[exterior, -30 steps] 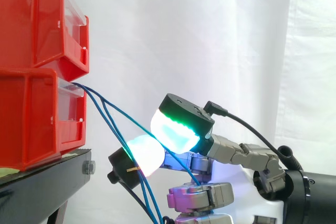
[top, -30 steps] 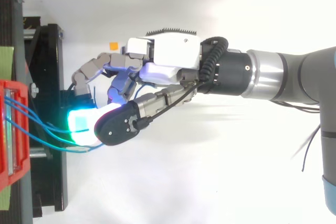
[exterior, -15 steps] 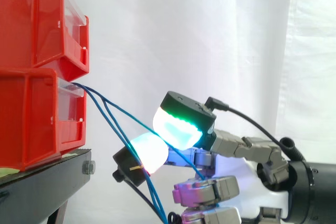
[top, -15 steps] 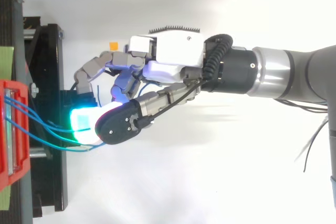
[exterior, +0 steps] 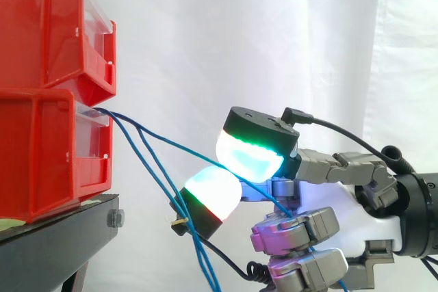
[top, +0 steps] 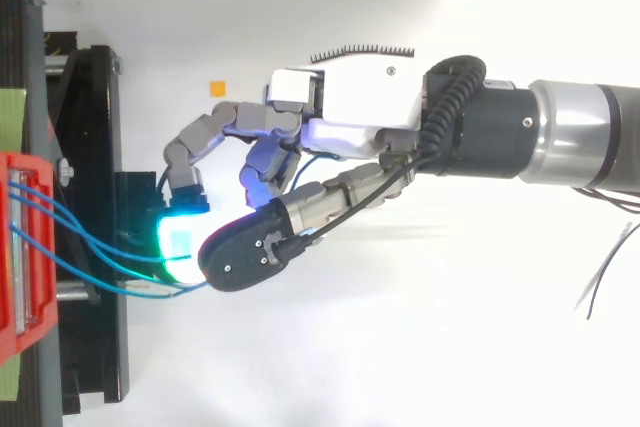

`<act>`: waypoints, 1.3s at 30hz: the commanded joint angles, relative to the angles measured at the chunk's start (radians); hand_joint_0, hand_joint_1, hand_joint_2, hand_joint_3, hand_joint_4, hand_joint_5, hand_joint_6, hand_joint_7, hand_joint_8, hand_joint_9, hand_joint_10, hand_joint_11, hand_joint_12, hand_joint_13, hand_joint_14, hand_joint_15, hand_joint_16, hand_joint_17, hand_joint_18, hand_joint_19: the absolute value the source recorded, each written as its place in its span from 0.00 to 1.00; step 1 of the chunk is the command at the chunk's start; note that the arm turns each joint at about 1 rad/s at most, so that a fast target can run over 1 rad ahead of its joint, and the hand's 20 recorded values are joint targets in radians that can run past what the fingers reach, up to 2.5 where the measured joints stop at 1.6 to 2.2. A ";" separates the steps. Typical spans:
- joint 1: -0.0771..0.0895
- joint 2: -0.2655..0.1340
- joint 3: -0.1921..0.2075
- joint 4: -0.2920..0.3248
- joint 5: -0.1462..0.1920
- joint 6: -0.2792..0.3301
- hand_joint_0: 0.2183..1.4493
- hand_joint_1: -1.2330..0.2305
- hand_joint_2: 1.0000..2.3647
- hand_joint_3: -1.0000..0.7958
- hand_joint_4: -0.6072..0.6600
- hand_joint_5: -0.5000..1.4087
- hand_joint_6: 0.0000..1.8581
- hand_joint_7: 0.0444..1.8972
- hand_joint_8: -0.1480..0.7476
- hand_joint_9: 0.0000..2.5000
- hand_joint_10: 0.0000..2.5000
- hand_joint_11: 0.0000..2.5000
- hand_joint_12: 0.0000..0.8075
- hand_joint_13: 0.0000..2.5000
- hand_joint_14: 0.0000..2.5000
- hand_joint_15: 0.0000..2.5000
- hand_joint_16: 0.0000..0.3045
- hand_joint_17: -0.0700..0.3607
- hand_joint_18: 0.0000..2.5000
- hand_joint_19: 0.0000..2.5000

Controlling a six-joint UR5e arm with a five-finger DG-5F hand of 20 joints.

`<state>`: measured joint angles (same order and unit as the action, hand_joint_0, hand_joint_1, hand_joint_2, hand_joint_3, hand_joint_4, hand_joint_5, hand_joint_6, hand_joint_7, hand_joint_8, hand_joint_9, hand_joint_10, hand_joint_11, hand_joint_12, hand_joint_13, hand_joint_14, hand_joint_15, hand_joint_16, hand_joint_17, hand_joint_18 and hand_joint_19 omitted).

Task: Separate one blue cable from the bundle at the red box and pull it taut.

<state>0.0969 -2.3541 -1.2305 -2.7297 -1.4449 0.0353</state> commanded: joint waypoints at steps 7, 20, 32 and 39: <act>0.003 0.001 -0.001 -0.002 0.021 0.041 0.34 0.34 0.02 0.48 0.34 0.18 0.50 0.58 0.43 0.40 0.46 0.61 0.41 0.46 0.18 0.64 0.14 0.39 0.35 0.35; 0.007 0.001 -0.007 -0.005 0.020 0.020 0.34 0.34 0.02 0.49 0.34 0.18 0.50 0.58 0.43 0.40 0.48 0.61 0.40 0.46 0.19 0.64 0.14 0.39 0.36 0.35; 0.007 0.001 -0.009 -0.007 0.021 0.020 0.35 0.34 0.02 0.49 0.34 0.18 0.50 0.58 0.42 0.40 0.50 0.61 0.40 0.46 0.20 0.64 0.14 0.39 0.36 0.34; 0.007 0.001 -0.009 -0.007 0.021 0.020 0.35 0.34 0.02 0.49 0.33 0.18 0.50 0.58 0.42 0.40 0.51 0.61 0.40 0.46 0.20 0.64 0.14 0.38 0.36 0.34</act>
<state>0.1043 -2.3531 -1.2398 -2.7362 -1.4241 0.0552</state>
